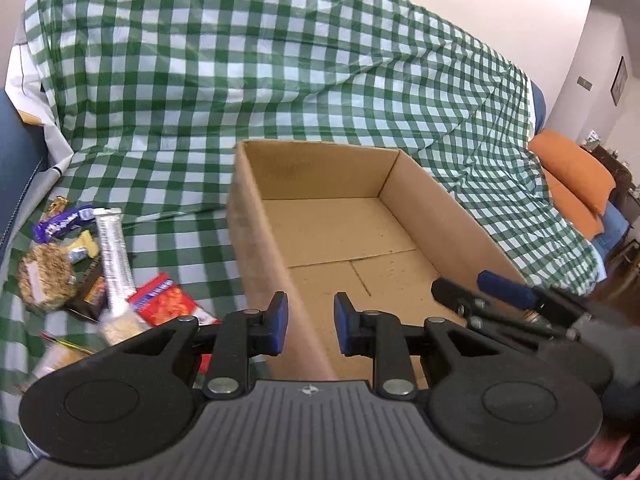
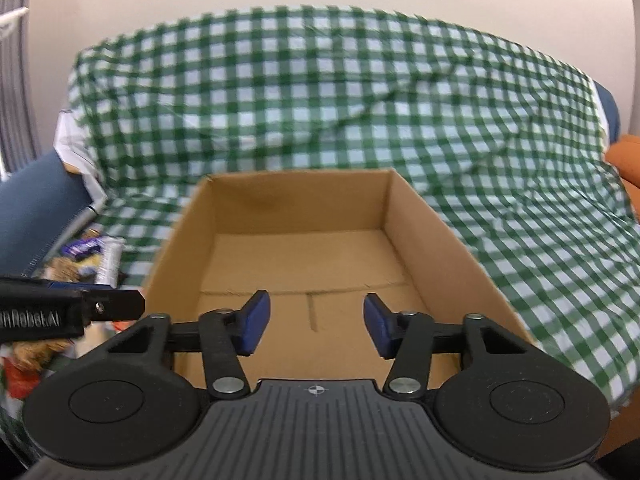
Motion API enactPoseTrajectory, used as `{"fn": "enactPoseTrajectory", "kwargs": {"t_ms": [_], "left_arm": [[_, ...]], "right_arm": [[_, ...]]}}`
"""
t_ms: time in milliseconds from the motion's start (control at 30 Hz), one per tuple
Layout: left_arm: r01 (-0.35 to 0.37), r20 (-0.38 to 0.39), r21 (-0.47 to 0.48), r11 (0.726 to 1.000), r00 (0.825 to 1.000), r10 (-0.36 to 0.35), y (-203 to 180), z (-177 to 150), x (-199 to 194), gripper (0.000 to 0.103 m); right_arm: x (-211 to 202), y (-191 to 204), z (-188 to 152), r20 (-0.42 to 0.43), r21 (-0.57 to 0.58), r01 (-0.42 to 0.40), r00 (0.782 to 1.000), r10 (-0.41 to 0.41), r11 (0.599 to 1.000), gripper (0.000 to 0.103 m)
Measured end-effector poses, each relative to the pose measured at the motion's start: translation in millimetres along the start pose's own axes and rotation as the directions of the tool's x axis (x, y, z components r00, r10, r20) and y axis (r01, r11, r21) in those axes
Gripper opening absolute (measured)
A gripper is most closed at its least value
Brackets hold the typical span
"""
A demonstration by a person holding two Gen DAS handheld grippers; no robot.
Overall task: Organize snacks
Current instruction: 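Grasp the clear cookie bag with left gripper while right gripper grasps the white cracker pack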
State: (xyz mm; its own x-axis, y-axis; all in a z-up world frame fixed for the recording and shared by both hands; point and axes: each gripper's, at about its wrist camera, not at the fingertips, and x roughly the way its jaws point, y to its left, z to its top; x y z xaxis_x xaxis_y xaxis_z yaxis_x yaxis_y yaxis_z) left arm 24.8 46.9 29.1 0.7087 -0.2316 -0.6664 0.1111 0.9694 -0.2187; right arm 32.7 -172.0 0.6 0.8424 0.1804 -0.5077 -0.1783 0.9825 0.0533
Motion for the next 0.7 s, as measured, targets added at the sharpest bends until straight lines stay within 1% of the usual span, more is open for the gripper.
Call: {"fn": "enactPoseTrajectory", "kwargs": {"t_ms": [33, 67, 100, 133, 167, 200, 233, 267, 300, 333, 367, 400, 433, 467, 500, 600, 700], "left_arm": [[0.011, -0.033, 0.011, 1.0, 0.999, -0.011, 11.3, 9.6, -2.1, 0.029], [0.008, -0.06, 0.031, 0.999, 0.998, -0.006, 22.1, 17.3, -4.0, 0.033], [-0.011, -0.078, 0.056, 0.998, 0.997, 0.016, 34.7, 23.7, -5.7, 0.037], [-0.041, -0.091, 0.08, 0.996, 0.995, 0.048, 47.9, 27.6, -7.0, 0.047], [-0.071, -0.107, 0.096, 0.993, 0.991, 0.082, 63.5, 29.6, -6.9, 0.054], [-0.092, -0.124, 0.099, 0.991, 0.987, 0.104, 77.8, 29.0, -5.4, 0.056], [-0.118, -0.148, 0.086, 0.989, 0.981, 0.129, 96.4, 25.3, -2.5, 0.059], [-0.144, -0.168, 0.057, 0.988, 0.974, 0.152, 112.8, 19.5, 0.8, 0.065], [-0.167, -0.19, 0.015, 0.986, 0.967, 0.167, 129.2, 11.8, 4.8, 0.069], [-0.203, -0.258, -0.084, 0.976, 0.95, 0.175, 149.3, 4.2, 11.5, 0.069], [-0.211, -0.307, -0.134, 0.968, 0.938, 0.162, 160.2, 2.3, 14.5, 0.07], [-0.21, -0.298, -0.142, 0.967, 0.941, 0.161, 164.7, 2.8, 12.4, 0.072], [-0.203, -0.281, -0.15, 0.968, 0.947, 0.156, 168.3, 3.2, 9.4, 0.082], [-0.202, -0.286, -0.157, 0.967, 0.946, 0.152, 170.6, 2.3, 9.1, 0.087], [-0.213, -0.307, -0.155, 0.965, 0.939, 0.157, 172.2, 0.5, 11.2, 0.087], [-0.264, -0.377, -0.114, 0.958, 0.903, 0.204, 173.9, -2.6, 22.6, 0.087], [-0.287, -0.417, -0.068, 0.956, 0.878, 0.234, 173.2, -9.6, 31.6, 0.088]], "right_arm": [[-0.7, 4.9, 1.2, 0.006, -0.001, -0.014, 1.0, 0.014, 1.0, 0.053], [-1.2, 10.5, 2.6, 0.011, -0.003, -0.033, 0.999, 0.033, 0.999, 0.053], [-2.0, 17.2, 3.4, 0.016, -0.009, -0.056, 0.998, 0.057, 0.998, 0.053], [-2.8, 24.9, 3.8, 0.02, -0.017, -0.079, 0.997, 0.079, 0.997, 0.053], [-3.8, 31.8, 4.1, 0.026, -0.026, -0.101, 0.994, 0.102, 0.994, 0.053], [-5.4, 39.2, 4.4, 0.031, -0.036, -0.127, 0.991, 0.128, 0.991, 0.055], [-5.8, 46.4, 4.7, 0.033, -0.047, -0.15, 0.988, 0.151, 0.988, 0.055], [-6.3, 54.0, 4.3, 0.036, -0.063, -0.17, 0.984, 0.173, 0.983, 0.055], [-6.1, 60.2, 4.2, 0.038, -0.076, -0.183, 0.982, 0.186, 0.98, 0.055], [-6.4, 66.8, 3.8, 0.041, -0.089, -0.194, 0.979, 0.198, 0.977, 0.055], [-7.1, 73.7, 3.3, 0.043, -0.102, -0.208, 0.976, 0.213, 0.973, 0.055], [-7.4, 79.7, 4.0, 0.042, -0.112, -0.22, 0.973, 0.226, 0.969, 0.055], [-7.6, 85.6, 3.7, 0.04, -0.121, -0.234, 0.97, 0.24, 0.965, 0.055], [-8.2, 90.4, 3.2, 0.038, -0.127, -0.245, 0.967, 0.251, 0.961, 0.056], [-7.5, 96.0, 2.7, 0.032, -0.132, -0.258, 0.964, 0.264, 0.957, 0.057], [-3.2, 113.2, 0.4, 0.013, -0.149, -0.289, 0.956, 0.294, 0.946, 0.058], [2.0, 131.5, -5.3, -0.016, -0.178, -0.318, 0.947, 0.321, 0.931, 0.058]]}}
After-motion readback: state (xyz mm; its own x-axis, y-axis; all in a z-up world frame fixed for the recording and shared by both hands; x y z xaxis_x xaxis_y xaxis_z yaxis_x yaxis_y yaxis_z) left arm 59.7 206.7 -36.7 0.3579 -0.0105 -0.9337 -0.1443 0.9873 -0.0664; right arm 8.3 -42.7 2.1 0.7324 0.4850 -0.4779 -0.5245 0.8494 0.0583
